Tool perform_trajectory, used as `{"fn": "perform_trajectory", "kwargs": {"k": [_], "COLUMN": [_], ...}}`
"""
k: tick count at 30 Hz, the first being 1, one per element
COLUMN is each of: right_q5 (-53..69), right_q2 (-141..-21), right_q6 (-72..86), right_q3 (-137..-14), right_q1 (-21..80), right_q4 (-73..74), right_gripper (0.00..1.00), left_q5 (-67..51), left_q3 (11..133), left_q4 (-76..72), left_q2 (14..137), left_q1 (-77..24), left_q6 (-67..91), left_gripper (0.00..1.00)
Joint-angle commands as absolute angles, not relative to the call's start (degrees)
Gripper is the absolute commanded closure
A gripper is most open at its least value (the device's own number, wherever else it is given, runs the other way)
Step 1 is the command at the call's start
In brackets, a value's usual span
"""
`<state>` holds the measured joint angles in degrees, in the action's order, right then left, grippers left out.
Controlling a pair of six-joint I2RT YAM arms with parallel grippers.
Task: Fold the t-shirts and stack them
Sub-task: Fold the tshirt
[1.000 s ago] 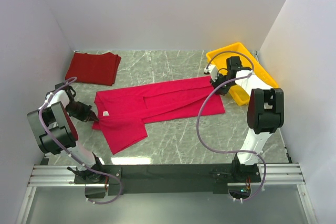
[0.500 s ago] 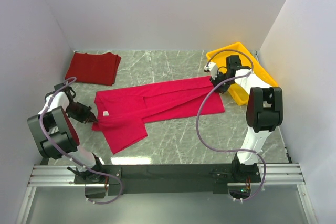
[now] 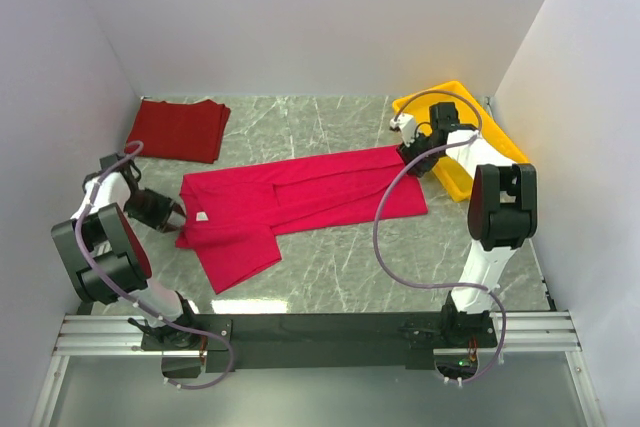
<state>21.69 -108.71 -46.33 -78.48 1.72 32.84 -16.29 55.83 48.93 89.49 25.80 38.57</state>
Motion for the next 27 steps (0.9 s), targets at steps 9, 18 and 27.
{"fn": "perform_trajectory", "kwargs": {"k": [9, 18, 27], "right_q5": [18.54, 46.31, 48.6], "right_q2": [-106.0, -96.16, -89.56], "right_q6": [-30.32, -52.72, -50.2], "right_q3": [-83.4, -76.23, -65.57], "right_q1": [2.9, 4.57, 9.58], "right_q4": [26.98, 48.42, 43.78], "right_gripper": [0.6, 0.56, 0.55], "left_q5": [-21.62, -22.15, -12.67], "left_q3": [67.5, 50.11, 41.49], "left_q4": [47.02, 49.12, 59.06], "left_q2": [82.55, 69.19, 63.46], "left_q1": [26.28, 24.88, 17.58], "left_q6": [34.12, 35.14, 43.59], "left_gripper": [0.42, 0.29, 0.39]}}
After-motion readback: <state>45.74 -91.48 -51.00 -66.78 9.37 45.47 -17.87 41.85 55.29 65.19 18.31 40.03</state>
